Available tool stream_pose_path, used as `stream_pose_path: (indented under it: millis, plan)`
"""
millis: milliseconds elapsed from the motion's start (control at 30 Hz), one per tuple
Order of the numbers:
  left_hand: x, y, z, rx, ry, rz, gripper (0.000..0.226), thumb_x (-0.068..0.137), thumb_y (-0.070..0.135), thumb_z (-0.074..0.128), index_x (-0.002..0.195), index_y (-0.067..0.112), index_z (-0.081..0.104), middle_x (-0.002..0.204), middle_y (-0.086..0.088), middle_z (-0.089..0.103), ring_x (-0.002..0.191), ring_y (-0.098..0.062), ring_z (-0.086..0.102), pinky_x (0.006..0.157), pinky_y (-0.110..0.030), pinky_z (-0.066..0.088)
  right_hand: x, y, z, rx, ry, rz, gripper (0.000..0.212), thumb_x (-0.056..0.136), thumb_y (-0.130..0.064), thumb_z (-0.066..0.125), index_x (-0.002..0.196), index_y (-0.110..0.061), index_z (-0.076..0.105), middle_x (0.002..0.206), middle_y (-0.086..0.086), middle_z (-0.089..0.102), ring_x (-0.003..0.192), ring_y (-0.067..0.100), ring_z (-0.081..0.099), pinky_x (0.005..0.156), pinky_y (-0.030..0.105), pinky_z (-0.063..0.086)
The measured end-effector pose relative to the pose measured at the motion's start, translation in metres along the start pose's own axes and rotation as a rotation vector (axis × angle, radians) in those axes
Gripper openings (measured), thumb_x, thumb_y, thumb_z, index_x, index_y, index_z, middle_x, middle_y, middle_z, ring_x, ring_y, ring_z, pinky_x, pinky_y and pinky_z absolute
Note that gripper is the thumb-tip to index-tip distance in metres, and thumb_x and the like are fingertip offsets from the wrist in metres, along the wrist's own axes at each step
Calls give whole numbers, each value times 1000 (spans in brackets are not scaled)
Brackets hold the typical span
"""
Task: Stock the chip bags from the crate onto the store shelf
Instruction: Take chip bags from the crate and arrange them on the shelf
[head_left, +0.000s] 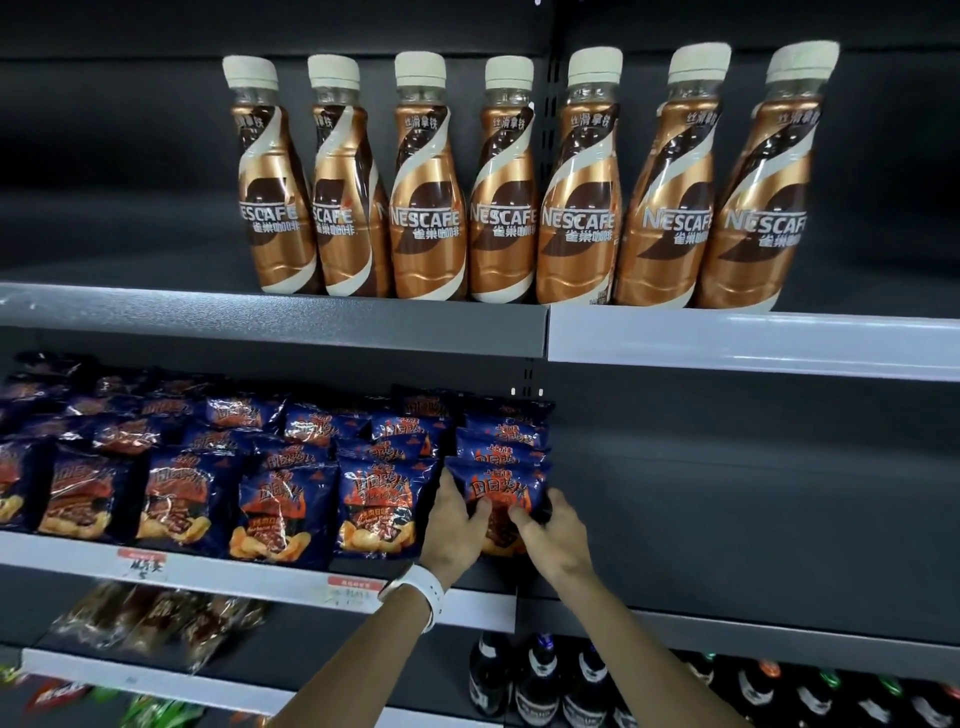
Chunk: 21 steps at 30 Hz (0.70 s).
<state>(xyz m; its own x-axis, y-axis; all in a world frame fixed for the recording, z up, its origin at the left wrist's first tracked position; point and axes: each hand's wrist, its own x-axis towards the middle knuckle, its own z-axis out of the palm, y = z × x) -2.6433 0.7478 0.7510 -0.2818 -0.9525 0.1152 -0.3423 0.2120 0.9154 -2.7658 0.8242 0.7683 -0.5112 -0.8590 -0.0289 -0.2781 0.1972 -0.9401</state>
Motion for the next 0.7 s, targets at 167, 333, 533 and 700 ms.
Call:
stream_pose_path:
  millis: [167, 333, 533, 700]
  plan:
    - [-1, 3, -1, -19, -13, -12, 44, 96, 18, 55, 133, 24, 33, 123, 3, 56, 114, -14, 54, 98, -27, 40, 4, 1, 2, -28, -1, 14, 22, 92, -28, 65, 111, -24, 55, 98, -10, 64, 85, 4, 59, 73, 19, 42]
    - [3, 2, 0, 13, -14, -40, 50, 94, 22, 56, 139, 18, 33, 125, -1, 55, 118, -19, 53, 105, -36, 42, 7, 0, 3, -70, -22, 22, 24, 94, -29, 64, 114, -20, 55, 102, -6, 65, 87, 9, 59, 80, 23, 43]
    - [0, 4, -3, 62, -50, -52, 54, 96, 23, 56, 142, 15, 28, 121, 2, 46, 122, -19, 49, 103, -31, 39, 7, 4, 2, -144, -75, 21, 26, 96, -34, 62, 116, -21, 50, 110, -3, 65, 104, 17, 63, 85, 26, 48]
    - [-1, 6, -3, 116, -47, -86, 42, 97, 23, 55, 134, 12, 37, 118, -3, 48, 111, -21, 52, 92, -26, 40, 7, 3, 1, -155, -109, 52, 28, 96, -35, 63, 117, -21, 49, 114, -2, 65, 101, 15, 63, 89, 29, 51]
